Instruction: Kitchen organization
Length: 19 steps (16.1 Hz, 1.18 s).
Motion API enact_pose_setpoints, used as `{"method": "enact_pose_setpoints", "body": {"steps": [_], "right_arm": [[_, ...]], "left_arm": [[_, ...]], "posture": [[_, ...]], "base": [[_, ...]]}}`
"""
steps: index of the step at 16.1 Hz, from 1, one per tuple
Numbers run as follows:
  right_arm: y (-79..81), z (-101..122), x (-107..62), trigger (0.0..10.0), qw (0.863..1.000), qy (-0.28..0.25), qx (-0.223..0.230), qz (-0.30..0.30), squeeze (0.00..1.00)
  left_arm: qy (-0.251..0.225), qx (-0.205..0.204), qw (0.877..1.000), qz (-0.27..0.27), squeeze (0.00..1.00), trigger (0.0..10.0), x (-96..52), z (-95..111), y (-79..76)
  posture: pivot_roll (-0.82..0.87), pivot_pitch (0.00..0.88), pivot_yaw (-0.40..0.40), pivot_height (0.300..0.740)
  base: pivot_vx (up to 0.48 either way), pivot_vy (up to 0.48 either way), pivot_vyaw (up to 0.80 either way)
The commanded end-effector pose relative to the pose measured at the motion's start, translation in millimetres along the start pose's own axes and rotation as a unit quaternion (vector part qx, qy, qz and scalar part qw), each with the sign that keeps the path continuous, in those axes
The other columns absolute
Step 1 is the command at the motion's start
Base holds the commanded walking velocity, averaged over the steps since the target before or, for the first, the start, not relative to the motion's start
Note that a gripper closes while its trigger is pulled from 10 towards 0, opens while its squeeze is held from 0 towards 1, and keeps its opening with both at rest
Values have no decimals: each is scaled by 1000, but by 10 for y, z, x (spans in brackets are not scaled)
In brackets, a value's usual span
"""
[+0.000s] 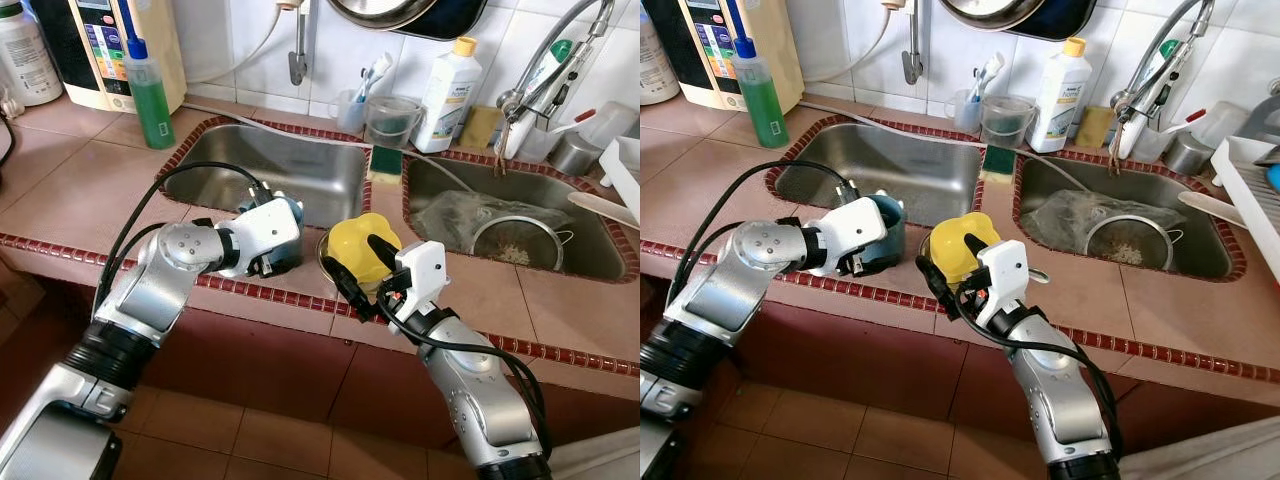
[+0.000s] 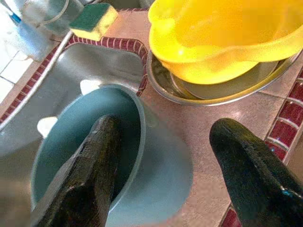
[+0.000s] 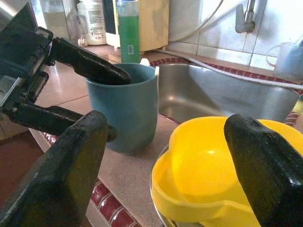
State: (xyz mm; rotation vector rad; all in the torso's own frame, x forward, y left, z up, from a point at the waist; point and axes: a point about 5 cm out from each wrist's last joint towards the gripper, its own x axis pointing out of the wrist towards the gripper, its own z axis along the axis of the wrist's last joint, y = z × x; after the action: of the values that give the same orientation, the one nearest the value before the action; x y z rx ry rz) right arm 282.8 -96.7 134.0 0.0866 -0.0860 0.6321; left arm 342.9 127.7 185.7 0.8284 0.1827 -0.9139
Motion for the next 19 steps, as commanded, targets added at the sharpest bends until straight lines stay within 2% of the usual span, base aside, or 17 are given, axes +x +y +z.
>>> {"method": "enact_pose_setpoints", "body": {"steps": [1, 7, 12, 13, 14, 15, 19], "right_arm": [[-13, 14, -18, 10000, 1000, -2, -6, -4, 0], [-10, 17, 2, 10000, 1000, -8, -2, -13, 0], [-28, 18, -13, 10000, 1000, -11, -1, -25, 0], [-32, 20, -12, 10000, 1000, -12, -1, -27, 0], [-32, 20, -13, 10000, 1000, -12, -1, -28, 0], [-23, 14, -20, 10000, 1000, -12, 1, -27, 0], [24, -27, -34, 10000, 1000, -2, 3, -15, 0]], "left_arm": [[1, 27, 1000, -10, 0, 10000, -7, 79, 21], [40, 84, 995, -33, 0, 10000, 57, 107, 34], [41, 86, 995, -42, 0, 9804, 110, 152, 52], [41, 84, 995, -45, 0, 5569, 112, 147, 51], [42, 84, 995, -46, 0, 4235, 112, 146, 50], [41, 84, 994, -49, 0, 0, 110, 145, 48], [48, 87, 994, -57, 0, 0, 103, 123, 50]], "posture": [[21, 0, -42, 740], [24, 0, -21, 740], [13, 0, -6, 740], [11, 0, -3, 740], [12, 0, -3, 740], [11, 0, -1, 740], [15, 0, -1, 740]], "base": [[0, 0, 0], [0, 0, 0], [0, 0, 0], [0, 0, 0], [0, 0, 0], [0, 0, 0], [0, 0, 0]]}}
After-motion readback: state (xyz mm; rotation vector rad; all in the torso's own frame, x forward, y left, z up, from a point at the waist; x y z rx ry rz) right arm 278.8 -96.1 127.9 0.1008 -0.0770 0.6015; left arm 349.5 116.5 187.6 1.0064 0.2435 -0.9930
